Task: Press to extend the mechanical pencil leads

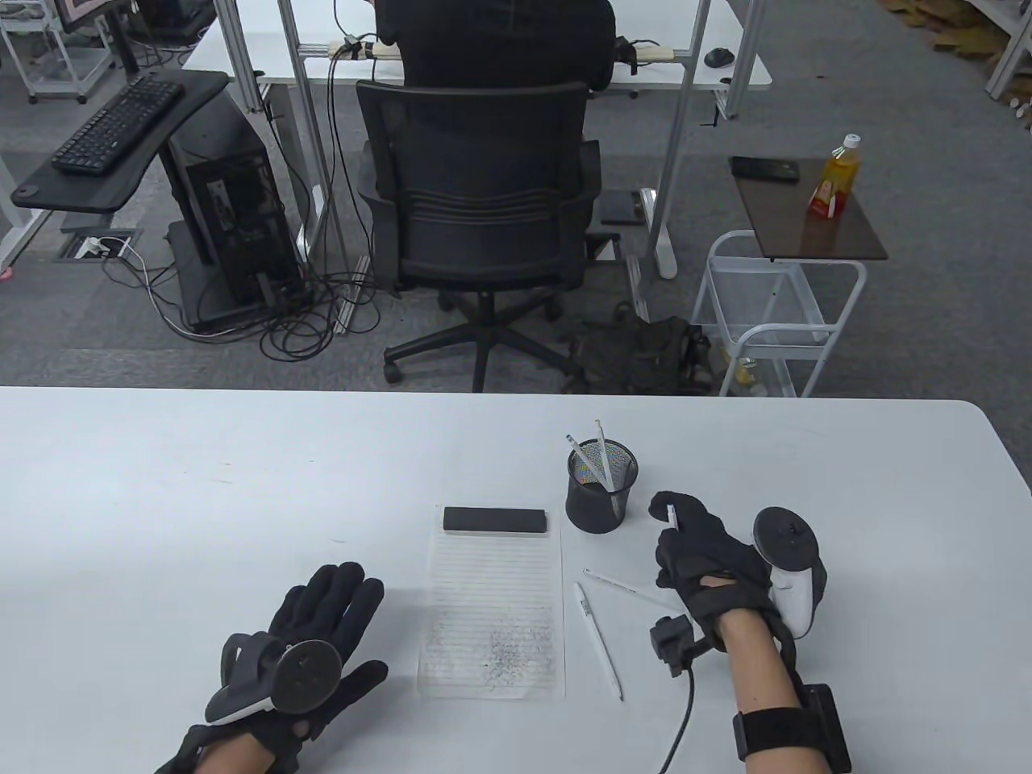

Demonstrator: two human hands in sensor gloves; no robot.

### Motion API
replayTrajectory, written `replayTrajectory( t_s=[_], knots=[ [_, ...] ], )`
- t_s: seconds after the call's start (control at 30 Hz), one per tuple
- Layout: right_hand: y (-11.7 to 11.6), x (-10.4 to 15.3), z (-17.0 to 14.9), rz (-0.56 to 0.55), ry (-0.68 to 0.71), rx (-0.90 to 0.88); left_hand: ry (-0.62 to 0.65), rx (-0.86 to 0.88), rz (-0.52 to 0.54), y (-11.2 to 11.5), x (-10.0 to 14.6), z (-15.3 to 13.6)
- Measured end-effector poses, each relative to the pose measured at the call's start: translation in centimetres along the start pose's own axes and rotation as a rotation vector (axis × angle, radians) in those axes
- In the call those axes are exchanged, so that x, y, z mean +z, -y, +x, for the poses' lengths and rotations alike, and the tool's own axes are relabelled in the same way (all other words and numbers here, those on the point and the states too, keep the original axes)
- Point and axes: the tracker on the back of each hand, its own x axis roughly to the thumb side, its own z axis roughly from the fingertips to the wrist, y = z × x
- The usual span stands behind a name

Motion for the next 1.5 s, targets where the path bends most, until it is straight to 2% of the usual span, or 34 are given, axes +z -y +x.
replayTrajectory(
  t_s=[0.07, 0.23, 0.43, 0.57, 0.93, 1.5],
  knots=[
    [1.0, -0.1, -0.9, -0.072, -0.058, 0.124, 0.001, -0.002, -0.002, 0.0, 0.0, 0.0],
    [1.5, -1.0, -1.9, -0.122, -0.227, 0.459, 0.001, -0.003, -0.008, 0.1, 0.0, 0.1],
    [0.6, -2.4, -2.7, -0.166, -0.33, 0.757, -0.004, -0.001, -0.01, 0.1, -0.1, 0.0],
    [-0.3, -3.3, -3.3, -0.163, -0.358, 0.893, -0.003, -0.001, -0.012, 0.1, -0.1, 0.0],
    [-1.2, -4.4, -3.6, -0.179, -0.38, 1.008, -0.003, -0.003, -0.014, 0.1, -0.1, 0.0],
    [-1.9, -4.8, -3.6, -0.187, -0.319, 1.12, -0.006, -0.006, -0.022, 0.1, -0.1, 0.0]
  ],
)
